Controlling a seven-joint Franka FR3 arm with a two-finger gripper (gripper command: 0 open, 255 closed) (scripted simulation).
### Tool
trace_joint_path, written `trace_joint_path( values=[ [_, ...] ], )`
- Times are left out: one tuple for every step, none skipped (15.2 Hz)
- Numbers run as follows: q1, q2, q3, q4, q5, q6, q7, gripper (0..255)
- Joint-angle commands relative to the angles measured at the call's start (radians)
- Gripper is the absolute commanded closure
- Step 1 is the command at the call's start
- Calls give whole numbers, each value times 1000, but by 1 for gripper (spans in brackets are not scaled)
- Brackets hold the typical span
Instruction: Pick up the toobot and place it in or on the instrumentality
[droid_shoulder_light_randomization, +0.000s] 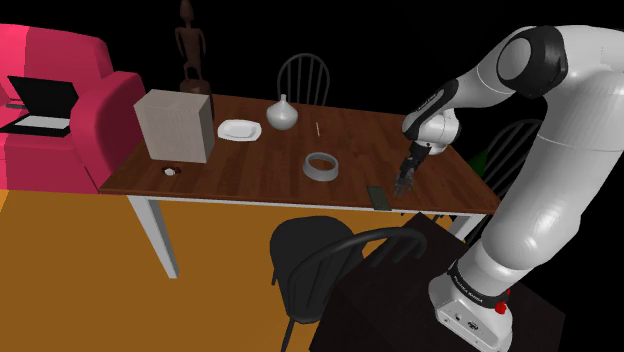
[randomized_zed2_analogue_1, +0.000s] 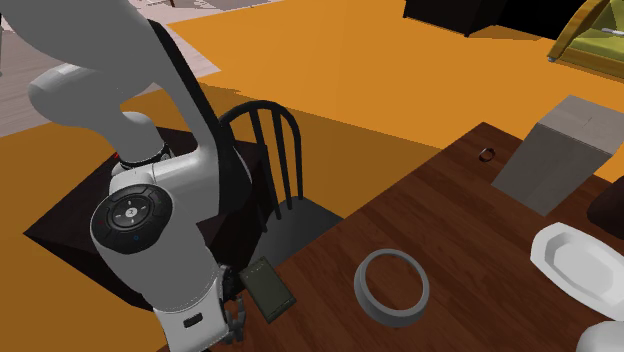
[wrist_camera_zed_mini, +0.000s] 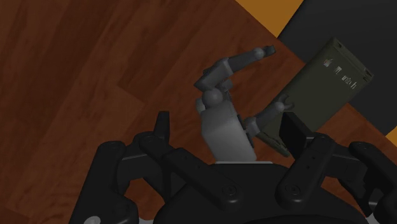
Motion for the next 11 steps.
trace_joint_path(
  values=[
    [-1,2,1,0,2,2,-2,0],
    [-1,2,1,0,2,2,-2,0],
    [-1,2,1,0,2,2,-2,0],
    [-1,2,1,0,2,2,-2,0],
    [-1,2,1,0,2,2,-2,0],
    [-1,2,1,0,2,2,-2,255],
    [-1,2,1,0,2,2,-2,255],
    [-1,2,1,0,2,2,-2,255],
    [-1,2,1,0,2,2,-2,255],
    [-1,2,1,0,2,2,-2,255],
    [-1,2,1,0,2,2,-2,255]
  ],
)
